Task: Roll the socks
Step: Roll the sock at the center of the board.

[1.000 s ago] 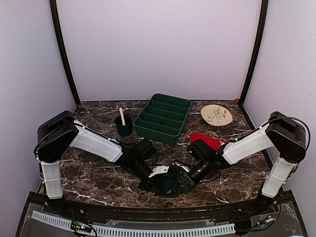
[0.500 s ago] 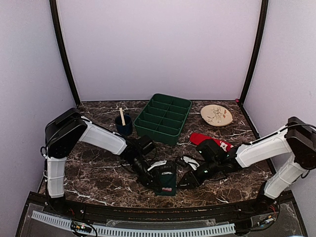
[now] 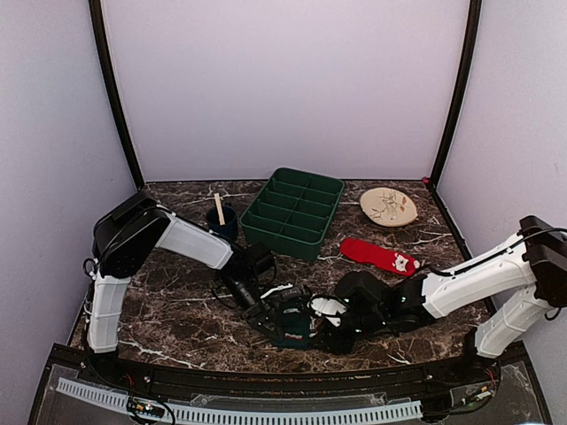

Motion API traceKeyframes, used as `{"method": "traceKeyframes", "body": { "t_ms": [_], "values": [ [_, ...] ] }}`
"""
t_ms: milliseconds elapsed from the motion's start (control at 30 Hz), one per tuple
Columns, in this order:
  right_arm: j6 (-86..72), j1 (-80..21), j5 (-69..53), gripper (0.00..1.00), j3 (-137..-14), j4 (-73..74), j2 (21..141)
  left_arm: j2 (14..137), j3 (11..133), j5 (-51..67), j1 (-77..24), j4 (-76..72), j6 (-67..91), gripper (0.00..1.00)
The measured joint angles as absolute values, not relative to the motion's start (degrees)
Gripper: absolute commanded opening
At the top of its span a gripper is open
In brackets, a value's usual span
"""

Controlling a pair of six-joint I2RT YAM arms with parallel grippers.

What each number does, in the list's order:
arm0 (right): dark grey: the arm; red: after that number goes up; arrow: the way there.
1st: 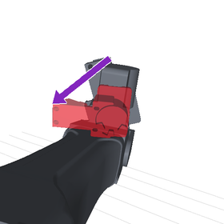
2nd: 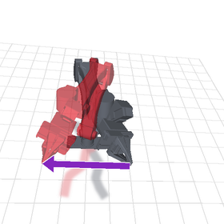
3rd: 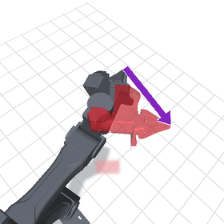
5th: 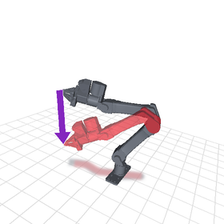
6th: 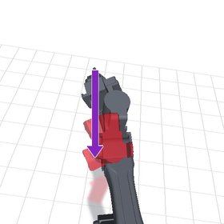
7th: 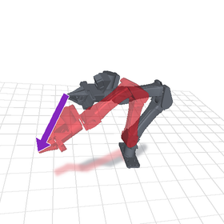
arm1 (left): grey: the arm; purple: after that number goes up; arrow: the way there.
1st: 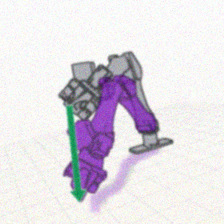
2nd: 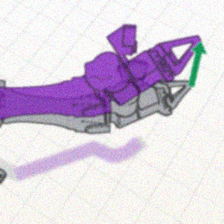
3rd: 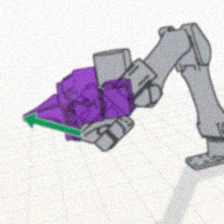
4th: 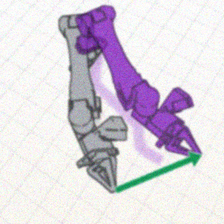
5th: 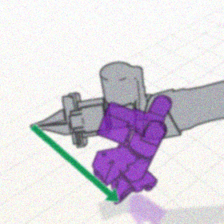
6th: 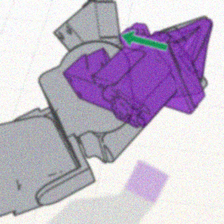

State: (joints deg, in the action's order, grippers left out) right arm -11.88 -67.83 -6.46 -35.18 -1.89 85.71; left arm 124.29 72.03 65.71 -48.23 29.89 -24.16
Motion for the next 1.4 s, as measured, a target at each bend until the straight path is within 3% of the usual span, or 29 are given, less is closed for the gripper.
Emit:
{"method": "traceKeyframes", "body": {
  "t_ms": [367, 900, 1033, 1233, 1400],
  "values": [
    [-7.77, -72.51, -0.03, 0.46, -38.54, -1.26, 86.17, 125.60, 73.10, 68.36, -48.10, 33.52, -24.16, 0.02],
    [-3.42, -74.76, -0.08, 0.44, -42.59, -1.23, 93.23, 125.99, 73.12, 69.71, -47.72, 35.40, -24.25, 0.02],
    [-2.52, -74.76, -0.08, 0.37, -43.62, -1.23, 95.24, 126.02, 73.10, 69.91, -47.72, 35.53, -24.32, 0.02],
    [-1.93, -74.83, -0.19, 0.09, -44.10, -1.23, 96.57, 126.06, 73.10, 70.08, -47.46, 35.62, -24.38, 0.07],
    [-2.04, -74.91, -0.16, 0.02, -44.36, -1.21, 96.77, 126.08, 73.10, 70.00, -47.40, 35.64, -23.77, 0.18]
  ]
}}
